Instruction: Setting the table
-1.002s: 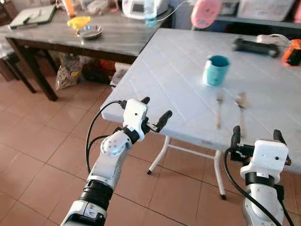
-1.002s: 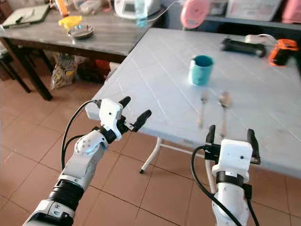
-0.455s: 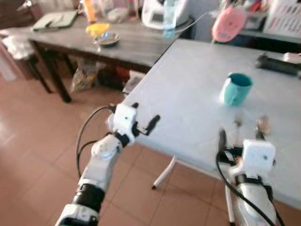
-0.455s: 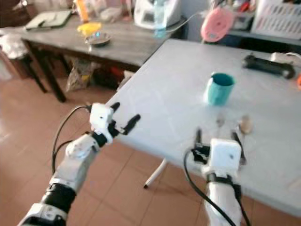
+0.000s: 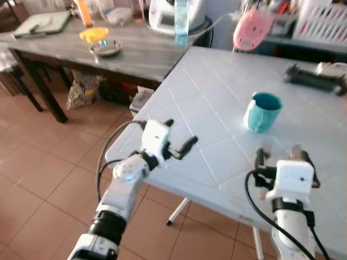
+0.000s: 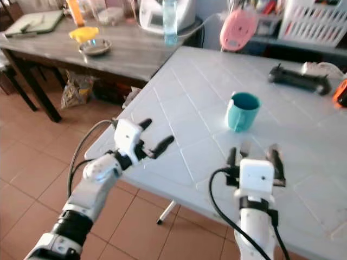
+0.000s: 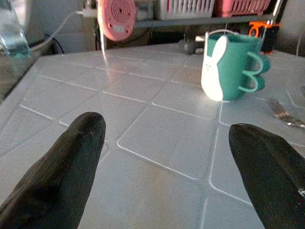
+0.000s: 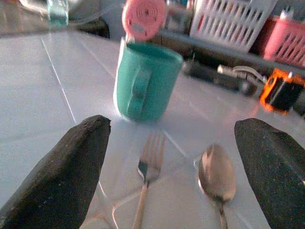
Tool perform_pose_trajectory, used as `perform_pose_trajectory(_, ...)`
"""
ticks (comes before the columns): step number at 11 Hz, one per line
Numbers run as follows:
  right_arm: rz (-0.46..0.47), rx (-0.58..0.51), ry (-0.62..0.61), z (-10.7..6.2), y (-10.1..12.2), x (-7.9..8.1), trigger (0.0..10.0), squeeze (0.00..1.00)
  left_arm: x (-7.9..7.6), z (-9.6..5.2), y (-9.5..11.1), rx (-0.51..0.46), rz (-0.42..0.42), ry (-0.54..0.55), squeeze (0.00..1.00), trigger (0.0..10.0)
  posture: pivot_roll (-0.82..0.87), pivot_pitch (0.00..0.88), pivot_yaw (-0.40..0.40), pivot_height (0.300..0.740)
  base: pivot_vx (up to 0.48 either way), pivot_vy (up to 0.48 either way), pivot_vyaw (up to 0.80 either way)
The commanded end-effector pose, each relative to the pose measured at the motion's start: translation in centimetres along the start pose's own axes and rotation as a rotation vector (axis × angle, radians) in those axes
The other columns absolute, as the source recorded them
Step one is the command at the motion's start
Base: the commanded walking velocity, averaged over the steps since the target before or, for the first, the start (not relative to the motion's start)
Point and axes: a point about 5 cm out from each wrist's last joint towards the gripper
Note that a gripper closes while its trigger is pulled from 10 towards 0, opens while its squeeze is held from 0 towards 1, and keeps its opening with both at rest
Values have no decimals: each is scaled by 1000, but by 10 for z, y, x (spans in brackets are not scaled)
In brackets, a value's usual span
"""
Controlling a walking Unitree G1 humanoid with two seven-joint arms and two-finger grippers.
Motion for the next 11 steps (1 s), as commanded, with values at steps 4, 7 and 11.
perform_pose_trajectory(4, 56, 45, 8, -7, -3, 5, 10000, 0, -14, 0, 6, -13, 30, -239, 0, 10000, -13, 99, 30, 740, 0, 0, 0)
perform_pose_trajectory(7, 107, 114, -28, -2, -8, 0, 10000, 0, -19, -10, 8, 4, 63, -451, 0, 10000, -23, 119, 27, 740, 0, 0, 0)
perform_pose_trajectory(11, 110, 108, -39, 0, -4, -4, 10000, 0, -9, -7, 7, 18, 20, -312, 0, 10000, -26, 122, 26, 740, 0, 0, -366)
Point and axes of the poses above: a point about 5 cm out from each wrist's last joint towards the gripper, its own z axis pointing out of the wrist towards the gripper, its own y axis along the axis of the wrist's last joint, x = y × z, and after that the axes turned 14 degrees about z, right-handed
